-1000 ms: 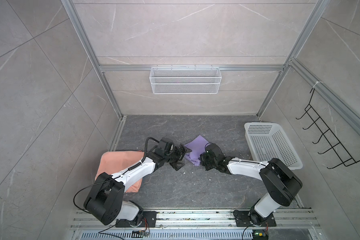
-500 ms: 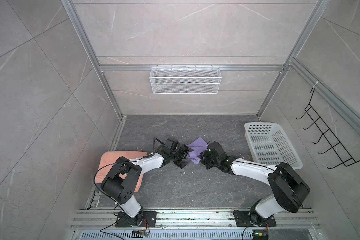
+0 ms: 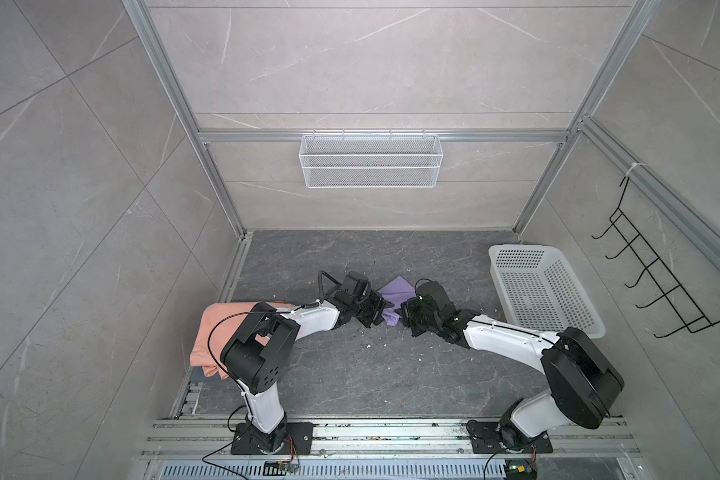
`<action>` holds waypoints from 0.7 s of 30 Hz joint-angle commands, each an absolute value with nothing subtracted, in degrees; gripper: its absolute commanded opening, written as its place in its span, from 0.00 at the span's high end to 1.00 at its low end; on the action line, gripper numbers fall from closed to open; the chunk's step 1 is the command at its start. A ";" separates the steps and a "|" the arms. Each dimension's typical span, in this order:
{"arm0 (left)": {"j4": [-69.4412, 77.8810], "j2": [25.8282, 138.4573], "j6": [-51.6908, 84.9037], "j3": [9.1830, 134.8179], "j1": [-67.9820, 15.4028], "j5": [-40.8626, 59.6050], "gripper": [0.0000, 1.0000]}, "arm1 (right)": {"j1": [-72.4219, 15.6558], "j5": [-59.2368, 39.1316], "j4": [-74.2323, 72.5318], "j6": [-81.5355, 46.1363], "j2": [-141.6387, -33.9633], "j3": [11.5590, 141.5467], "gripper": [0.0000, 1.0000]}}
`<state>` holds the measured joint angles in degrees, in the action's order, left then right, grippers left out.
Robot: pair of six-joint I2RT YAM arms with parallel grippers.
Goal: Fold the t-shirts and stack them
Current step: 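Carry the lavender shirt onto the pink stack with left gripper while right withdraws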
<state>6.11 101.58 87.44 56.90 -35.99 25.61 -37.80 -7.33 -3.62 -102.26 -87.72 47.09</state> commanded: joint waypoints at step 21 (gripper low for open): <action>-86.05 97.87 12.13 97.21 -25.05 -9.31 1.00 | -32.56 1.16 28.76 -61.78 -77.32 66.03 0.37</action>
